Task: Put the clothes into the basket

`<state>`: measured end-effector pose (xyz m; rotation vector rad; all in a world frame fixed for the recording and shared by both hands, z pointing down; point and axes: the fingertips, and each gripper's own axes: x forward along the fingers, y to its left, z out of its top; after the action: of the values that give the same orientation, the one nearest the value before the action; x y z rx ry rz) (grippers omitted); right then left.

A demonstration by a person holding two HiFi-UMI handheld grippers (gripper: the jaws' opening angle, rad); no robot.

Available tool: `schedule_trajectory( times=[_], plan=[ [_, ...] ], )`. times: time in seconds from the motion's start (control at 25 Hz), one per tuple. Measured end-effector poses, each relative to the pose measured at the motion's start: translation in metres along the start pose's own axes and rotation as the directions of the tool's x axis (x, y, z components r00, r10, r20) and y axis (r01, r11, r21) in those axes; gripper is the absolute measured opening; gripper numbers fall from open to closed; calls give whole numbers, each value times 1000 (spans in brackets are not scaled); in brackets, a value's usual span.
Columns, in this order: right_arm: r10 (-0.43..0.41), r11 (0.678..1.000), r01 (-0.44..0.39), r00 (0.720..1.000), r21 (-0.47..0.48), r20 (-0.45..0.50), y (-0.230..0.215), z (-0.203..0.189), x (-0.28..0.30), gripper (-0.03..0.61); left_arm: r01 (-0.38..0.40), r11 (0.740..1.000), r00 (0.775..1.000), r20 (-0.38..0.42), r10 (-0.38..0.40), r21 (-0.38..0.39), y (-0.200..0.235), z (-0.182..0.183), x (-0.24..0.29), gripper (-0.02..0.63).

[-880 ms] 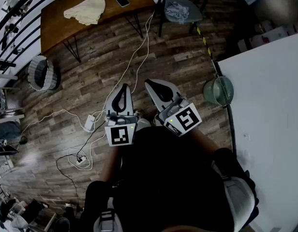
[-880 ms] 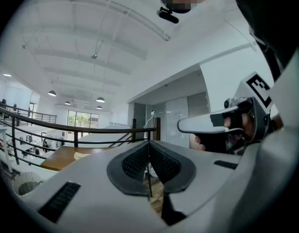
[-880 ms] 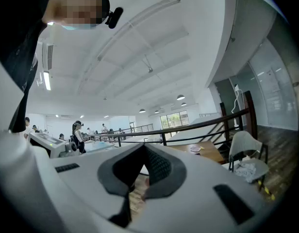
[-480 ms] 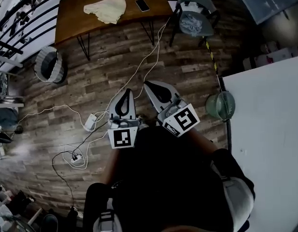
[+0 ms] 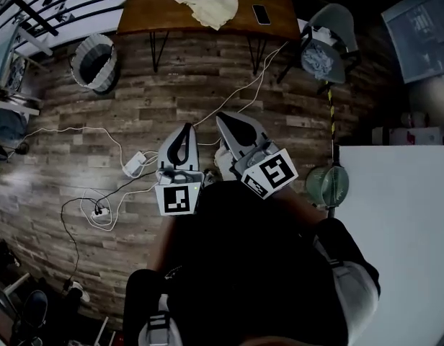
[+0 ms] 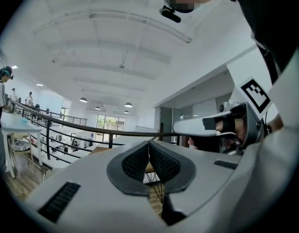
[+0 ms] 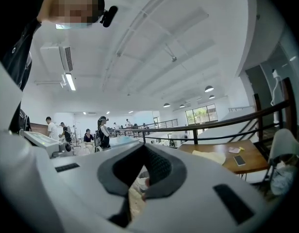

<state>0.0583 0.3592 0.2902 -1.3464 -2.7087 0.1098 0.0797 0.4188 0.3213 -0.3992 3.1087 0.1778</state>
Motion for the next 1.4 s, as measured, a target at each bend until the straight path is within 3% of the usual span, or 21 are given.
schedule_trajectory(
  times=[0.36,0.64,0.88,1.12,1.4],
  plan=[
    [27,999,-27,1000,42,0,-62,6,58,9,-28,999,1000,11,27,22,23,12,67,14],
    [51,997,-51,999,59,-2,-144,19,109,9,-28,1000,1000,-6,28,-8,37,21,162,14],
    [69,996,-69,998,57,2,-207,29,146,9,-71,997,997,15,70,20,50,27,225,14],
    [61,996,-60,998,72,-2,-237,39,168,9,-66,998,998,-2,66,21,53,28,261,14],
    [39,997,-34,997,69,-71,-257,20,201,9,-54,999,999,-9,54,-7,79,21,297,14]
  ],
)
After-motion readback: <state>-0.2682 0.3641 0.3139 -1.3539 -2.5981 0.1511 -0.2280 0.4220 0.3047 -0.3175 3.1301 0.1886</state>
